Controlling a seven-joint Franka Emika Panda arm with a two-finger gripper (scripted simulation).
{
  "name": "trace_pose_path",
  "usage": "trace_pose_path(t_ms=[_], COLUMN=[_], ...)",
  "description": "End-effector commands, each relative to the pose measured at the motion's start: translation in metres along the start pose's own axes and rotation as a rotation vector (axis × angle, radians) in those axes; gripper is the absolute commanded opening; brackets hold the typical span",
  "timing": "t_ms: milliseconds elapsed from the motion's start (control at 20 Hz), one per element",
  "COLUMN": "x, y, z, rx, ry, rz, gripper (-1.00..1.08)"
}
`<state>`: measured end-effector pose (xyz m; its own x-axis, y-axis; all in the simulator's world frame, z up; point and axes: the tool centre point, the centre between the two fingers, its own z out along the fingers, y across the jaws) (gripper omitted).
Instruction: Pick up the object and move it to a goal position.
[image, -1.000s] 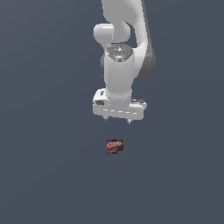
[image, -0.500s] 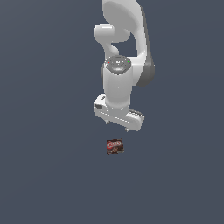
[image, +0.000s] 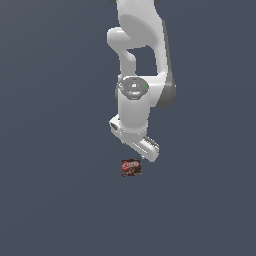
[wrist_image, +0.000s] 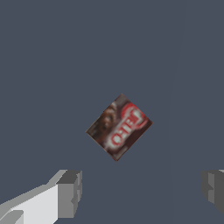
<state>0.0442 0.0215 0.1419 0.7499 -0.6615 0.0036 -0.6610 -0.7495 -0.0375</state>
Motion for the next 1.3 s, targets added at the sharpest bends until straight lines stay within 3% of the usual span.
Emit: trace_pose_path(t_ms=[0,850,1250], x=[0.002,0.016,0.020], y=[-0.001,-0.008,-0.009], z=[0.007,0.054,0.069], rx=[-0.003,-0.026,-0.034], ry=[-0.002,0.001,0.007], rz=[0.072,0.543,0.700], gripper=[1.00,1.00,1.00])
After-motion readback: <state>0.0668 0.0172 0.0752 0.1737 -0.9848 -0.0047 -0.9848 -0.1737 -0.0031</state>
